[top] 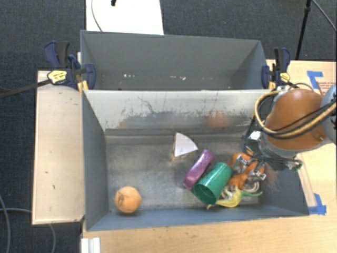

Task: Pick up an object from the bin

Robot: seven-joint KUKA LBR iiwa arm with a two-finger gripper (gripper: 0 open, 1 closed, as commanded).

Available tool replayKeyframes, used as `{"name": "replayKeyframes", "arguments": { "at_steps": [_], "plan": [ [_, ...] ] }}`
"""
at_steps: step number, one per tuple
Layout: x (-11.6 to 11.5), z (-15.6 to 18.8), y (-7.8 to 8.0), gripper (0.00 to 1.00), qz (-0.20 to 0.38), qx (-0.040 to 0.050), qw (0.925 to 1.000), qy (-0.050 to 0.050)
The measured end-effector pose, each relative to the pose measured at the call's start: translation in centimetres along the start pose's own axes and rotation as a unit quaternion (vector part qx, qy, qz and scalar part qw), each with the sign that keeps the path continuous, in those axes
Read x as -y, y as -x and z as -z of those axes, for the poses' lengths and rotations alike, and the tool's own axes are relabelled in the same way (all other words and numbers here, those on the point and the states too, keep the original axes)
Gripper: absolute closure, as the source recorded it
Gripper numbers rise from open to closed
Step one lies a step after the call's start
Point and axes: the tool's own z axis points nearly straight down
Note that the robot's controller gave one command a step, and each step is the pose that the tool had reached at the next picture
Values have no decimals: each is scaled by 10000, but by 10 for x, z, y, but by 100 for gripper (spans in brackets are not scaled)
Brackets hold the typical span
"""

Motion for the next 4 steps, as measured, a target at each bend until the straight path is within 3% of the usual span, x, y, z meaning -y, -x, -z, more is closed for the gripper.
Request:
{"name": "replayKeyframes", "arguments": {
  "at_steps": [3,4],
  "plan": [
    [0,0,0,100,29,2,10000,-3],
    [-5,79,-21,100,-166,-4,9999,1]
  ]
}}
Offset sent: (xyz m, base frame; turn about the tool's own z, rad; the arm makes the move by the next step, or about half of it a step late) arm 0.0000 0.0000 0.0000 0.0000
